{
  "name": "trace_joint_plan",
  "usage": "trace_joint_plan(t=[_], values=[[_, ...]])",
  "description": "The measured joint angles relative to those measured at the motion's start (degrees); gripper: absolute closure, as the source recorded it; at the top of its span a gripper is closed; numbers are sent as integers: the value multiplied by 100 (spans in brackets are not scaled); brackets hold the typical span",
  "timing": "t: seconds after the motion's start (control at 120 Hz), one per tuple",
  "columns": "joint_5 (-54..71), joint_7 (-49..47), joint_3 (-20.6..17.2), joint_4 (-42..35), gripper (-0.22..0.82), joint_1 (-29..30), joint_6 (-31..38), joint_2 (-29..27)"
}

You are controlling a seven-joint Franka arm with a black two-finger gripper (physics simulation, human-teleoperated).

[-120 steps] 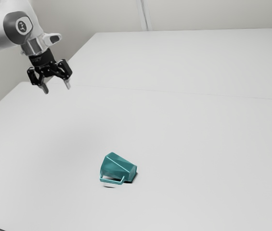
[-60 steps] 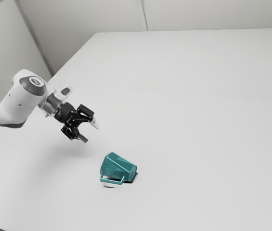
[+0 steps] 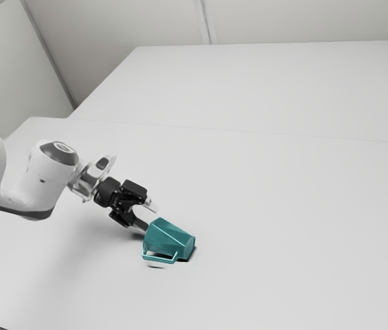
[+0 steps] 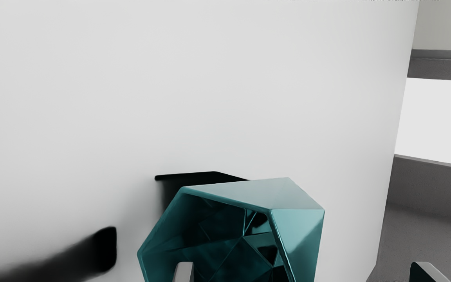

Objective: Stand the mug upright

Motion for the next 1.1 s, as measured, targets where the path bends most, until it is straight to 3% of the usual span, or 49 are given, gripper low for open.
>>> trace_joint_plan(t=[0.6,0.692,0.892,1.1], values=[[-725,661,-361,-430,0,-180,667,-54],[-751,666,-367,-433,9,-186,696,-53],[-768,667,-368,-467,37,-173,725,-53],[-769,656,-368,-469,53,-167,722,-60]])
